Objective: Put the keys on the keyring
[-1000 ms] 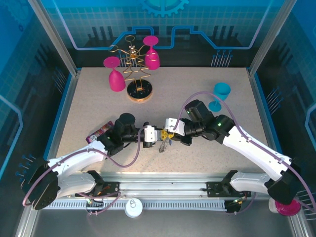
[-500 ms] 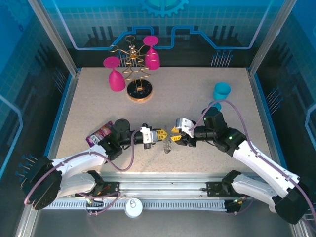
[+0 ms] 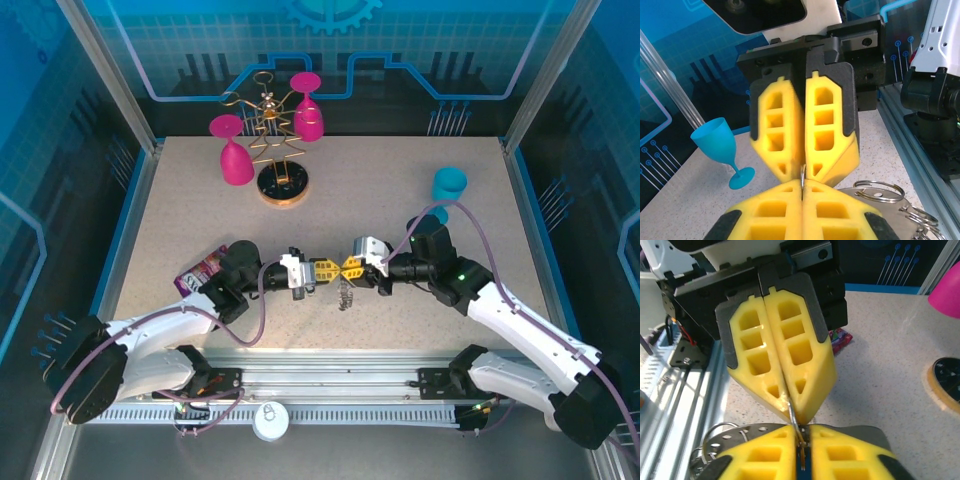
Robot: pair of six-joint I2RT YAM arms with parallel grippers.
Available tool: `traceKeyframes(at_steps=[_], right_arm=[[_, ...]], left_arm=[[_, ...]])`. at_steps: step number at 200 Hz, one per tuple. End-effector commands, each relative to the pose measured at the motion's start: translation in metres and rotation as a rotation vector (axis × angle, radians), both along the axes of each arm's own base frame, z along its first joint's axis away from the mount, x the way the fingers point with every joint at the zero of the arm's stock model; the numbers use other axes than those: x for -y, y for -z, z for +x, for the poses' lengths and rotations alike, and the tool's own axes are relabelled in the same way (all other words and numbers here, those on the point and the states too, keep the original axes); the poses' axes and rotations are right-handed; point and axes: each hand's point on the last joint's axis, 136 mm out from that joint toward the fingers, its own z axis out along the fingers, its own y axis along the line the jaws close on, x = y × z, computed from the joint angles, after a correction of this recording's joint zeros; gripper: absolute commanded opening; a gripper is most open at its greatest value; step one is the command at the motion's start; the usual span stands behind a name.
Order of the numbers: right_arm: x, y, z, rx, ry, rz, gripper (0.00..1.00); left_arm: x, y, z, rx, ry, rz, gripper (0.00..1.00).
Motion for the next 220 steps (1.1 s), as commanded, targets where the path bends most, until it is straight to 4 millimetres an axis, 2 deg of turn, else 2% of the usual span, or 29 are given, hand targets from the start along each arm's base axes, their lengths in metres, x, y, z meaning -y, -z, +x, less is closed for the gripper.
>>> traceKeyframes(at_steps=[1, 21, 36, 40, 43, 54, 87, 118, 142, 152, 169, 191, 220], right_arm=[[-0.004, -0.017, 0.000, 0.022, -0.029, 0.041, 0.01], [-0.004, -0.018, -0.001, 0.016, -0.032, 0.021, 0.00], [-0.002, -0.014, -0.003, 0.006, -0.037, -0.037, 0.00], [-0.001, -0.007, -0.005, -0.005, -0.039, -0.064, 0.00], [-0.002, -0.015, -0.004, 0.012, -0.041, -0.067, 0.00], [-0.002, -0.011, -0.006, 0.019, -0.046, -0.129, 0.00], [-0.004, 0.002, -0.010, 0.032, -0.074, -0.307, 0.00], [-0.009, 0.016, -0.009, 0.060, -0.095, -0.470, 0.00], [-0.015, 0.019, -0.011, 0.071, -0.116, -0.520, 0.00], [-0.020, 0.014, -0.013, 0.070, -0.127, -0.492, 0.00], [-0.023, 0.001, -0.012, 0.084, -0.112, -0.405, 0.00], [-0.017, -0.019, -0.005, 0.079, -0.049, -0.239, 0.28], [-0.002, -0.030, 0.004, 0.090, 0.006, -0.034, 0.32]], left_arm=[[0.000, -0.009, -0.005, 0.020, 0.031, -0.034, 0.00], [-0.001, -0.009, -0.001, 0.020, 0.011, -0.031, 0.00], [-0.001, -0.006, 0.006, 0.022, -0.028, -0.011, 0.29], [-0.002, -0.004, 0.008, 0.025, -0.037, 0.000, 0.31], [-0.002, -0.003, 0.009, 0.029, -0.047, 0.010, 0.31], [-0.002, 0.003, 0.015, 0.027, -0.071, 0.054, 0.32], [-0.002, 0.011, 0.022, 0.029, -0.101, 0.127, 0.26], [-0.001, 0.014, 0.023, 0.023, -0.104, 0.150, 0.15], [-0.001, 0.014, 0.023, 0.027, -0.107, 0.161, 0.05], [-0.002, 0.015, 0.024, 0.028, -0.112, 0.164, 0.00], [-0.002, 0.015, 0.024, 0.034, -0.117, 0.164, 0.00], [-0.003, 0.010, 0.020, 0.051, -0.107, 0.125, 0.00], [-0.003, -0.002, 0.010, 0.069, -0.068, 0.033, 0.00]])
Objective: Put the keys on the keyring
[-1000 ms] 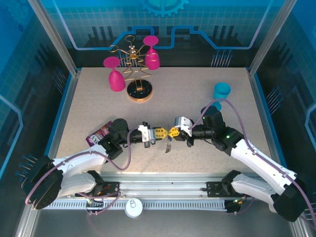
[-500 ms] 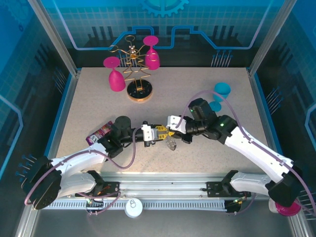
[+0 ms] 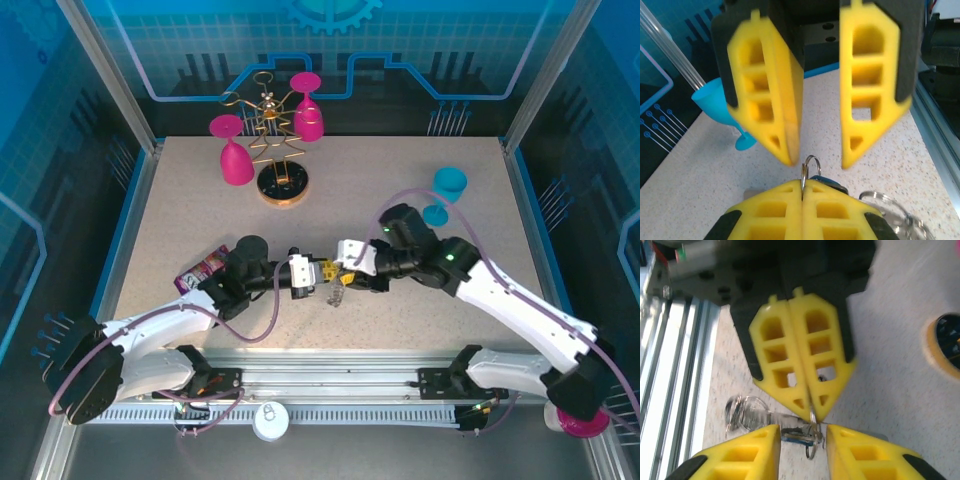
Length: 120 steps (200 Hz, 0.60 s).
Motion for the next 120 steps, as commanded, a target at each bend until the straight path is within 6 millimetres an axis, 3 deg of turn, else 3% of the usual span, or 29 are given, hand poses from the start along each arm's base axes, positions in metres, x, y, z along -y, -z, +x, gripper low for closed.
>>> traceKeyframes(at_steps=[1, 65, 120], right_arm=[[-0.006, -0.035, 0.000, 0.040, -0.027, 0.263, 0.32], [-0.001, -0.017, -0.001, 0.015, -0.016, 0.281, 0.34], [-0.005, -0.018, -0.003, -0.006, -0.042, 0.294, 0.17]], left_arm=[[0.001, -0.029, -0.007, 0.071, 0.029, -0.116, 0.00], [0.004, -0.032, -0.022, 0.039, 0.114, -0.159, 0.00], [0.005, -0.035, -0.025, 0.027, 0.134, -0.179, 0.00]])
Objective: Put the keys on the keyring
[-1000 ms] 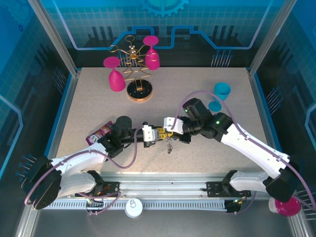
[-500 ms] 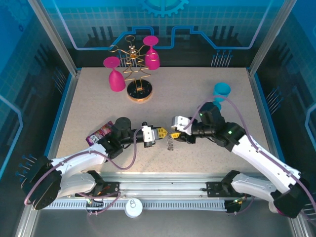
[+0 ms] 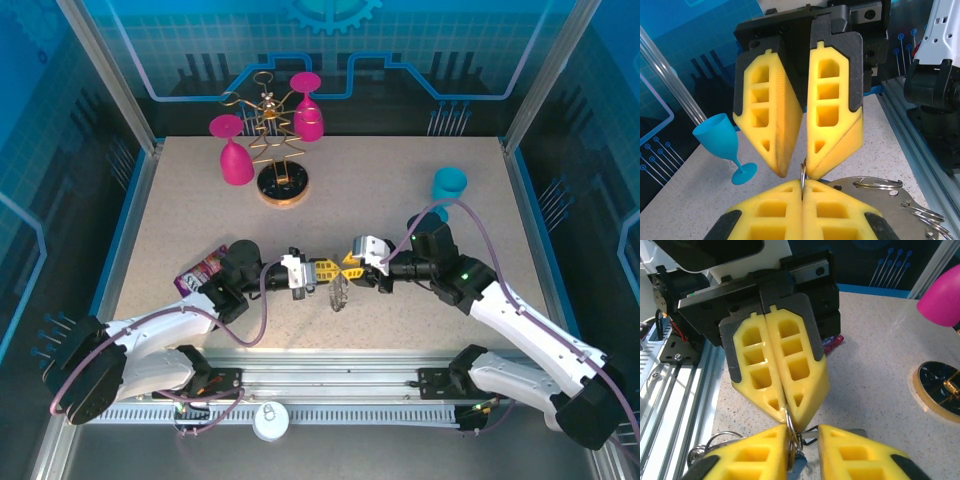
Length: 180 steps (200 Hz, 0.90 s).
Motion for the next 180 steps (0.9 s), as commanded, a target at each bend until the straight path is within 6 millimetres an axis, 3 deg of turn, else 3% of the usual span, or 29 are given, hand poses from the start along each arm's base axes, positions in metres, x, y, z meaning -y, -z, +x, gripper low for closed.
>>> traceKeyframes(at_steps=[1, 59, 104, 147, 180], right_arm=[[-0.002, -0.003, 0.000, -0.006, -0.020, 0.029, 0.16], [0.001, 0.003, 0.000, -0.016, -0.009, 0.000, 0.21], [0.012, 0.001, -0.002, -0.024, 0.032, -0.014, 0.32], [0.016, 0.006, -0.004, -0.035, 0.041, -0.040, 0.28], [0.016, 0.004, -0.004, -0.034, 0.041, -0.039, 0.17]], left_arm=[[0.002, -0.012, -0.011, 0.022, 0.056, -0.049, 0.00], [0.001, -0.013, -0.009, 0.023, 0.048, -0.058, 0.00], [0.001, -0.009, -0.006, 0.025, 0.034, -0.044, 0.00], [0.001, -0.011, -0.007, 0.028, 0.040, -0.046, 0.00], [0.001, -0.010, -0.008, 0.029, 0.042, -0.043, 0.00]])
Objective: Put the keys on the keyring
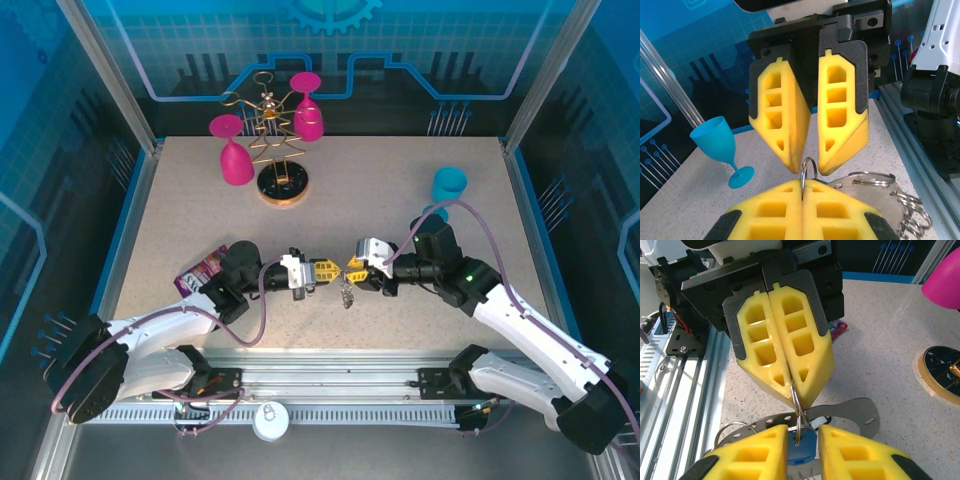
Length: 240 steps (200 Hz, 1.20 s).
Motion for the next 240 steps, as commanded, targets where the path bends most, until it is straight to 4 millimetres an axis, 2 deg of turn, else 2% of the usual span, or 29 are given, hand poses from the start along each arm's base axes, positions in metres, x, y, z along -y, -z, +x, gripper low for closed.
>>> traceKeyframes(at_steps=[1, 53, 69, 99, 124, 139, 174, 240], right_arm=[[0.005, -0.003, 0.001, 0.006, 0.016, -0.003, 0.17], [0.008, 0.004, 0.011, -0.020, 0.066, -0.038, 0.01], [0.005, 0.007, 0.011, -0.055, 0.060, -0.048, 0.01], [-0.001, 0.012, 0.010, -0.092, 0.037, -0.041, 0.05], [-0.002, -0.001, 0.010, -0.055, 0.032, 0.012, 0.20], [0.000, -0.010, 0.006, -0.009, 0.022, 0.052, 0.25], [0.001, -0.009, -0.004, 0.030, -0.037, 0.050, 0.25], [-0.007, -0.004, -0.005, 0.010, -0.077, 0.040, 0.27]], left_arm=[[0.001, -0.009, -0.006, 0.038, 0.030, -0.028, 0.00], [0.001, -0.011, -0.009, 0.048, 0.053, -0.030, 0.00], [0.001, -0.011, -0.012, 0.048, 0.066, -0.029, 0.00], [0.003, -0.012, -0.016, 0.044, 0.092, -0.029, 0.00], [0.003, -0.011, -0.014, 0.041, 0.091, -0.026, 0.00], [0.004, -0.010, -0.014, 0.039, 0.089, -0.025, 0.00], [0.004, -0.011, -0.014, 0.033, 0.094, -0.025, 0.00], [0.004, -0.012, -0.014, 0.037, 0.090, -0.030, 0.00]])
